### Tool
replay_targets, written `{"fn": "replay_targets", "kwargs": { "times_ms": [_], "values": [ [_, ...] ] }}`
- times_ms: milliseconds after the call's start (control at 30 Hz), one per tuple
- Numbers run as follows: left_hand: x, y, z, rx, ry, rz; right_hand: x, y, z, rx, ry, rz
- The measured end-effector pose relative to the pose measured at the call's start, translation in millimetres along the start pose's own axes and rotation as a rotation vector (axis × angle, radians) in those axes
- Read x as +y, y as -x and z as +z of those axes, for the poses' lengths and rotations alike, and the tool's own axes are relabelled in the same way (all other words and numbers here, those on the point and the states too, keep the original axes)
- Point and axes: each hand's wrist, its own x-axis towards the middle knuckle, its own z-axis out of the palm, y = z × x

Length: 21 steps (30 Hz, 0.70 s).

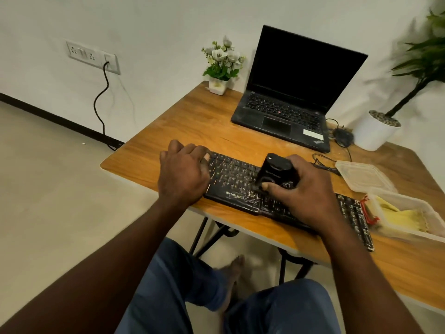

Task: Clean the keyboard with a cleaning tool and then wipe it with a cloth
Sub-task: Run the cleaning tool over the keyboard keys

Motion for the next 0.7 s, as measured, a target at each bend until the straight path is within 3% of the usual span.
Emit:
{"fn": "replay_targets", "kwargs": {
  "times_ms": [167, 400, 567, 700],
  "values": [
    [-3, 1, 1, -0.012, 0.025, -0.019, -30, -8, 39, -0.113, -0.044, -0.145],
    [-2, -1, 3, 0.001, 0.029, -0.054, -14, -12, 18, -0.051, 0.036, -0.059],
    [-3, 0, 4, -0.011, 0.037, -0.073, -35, 0, 40, -0.197, -0.102, -0.137],
    [-3, 0, 3, -0.014, 0.039, -0.073, -13, 9, 11, -0.236, -0.064, -0.067]
  ]
}}
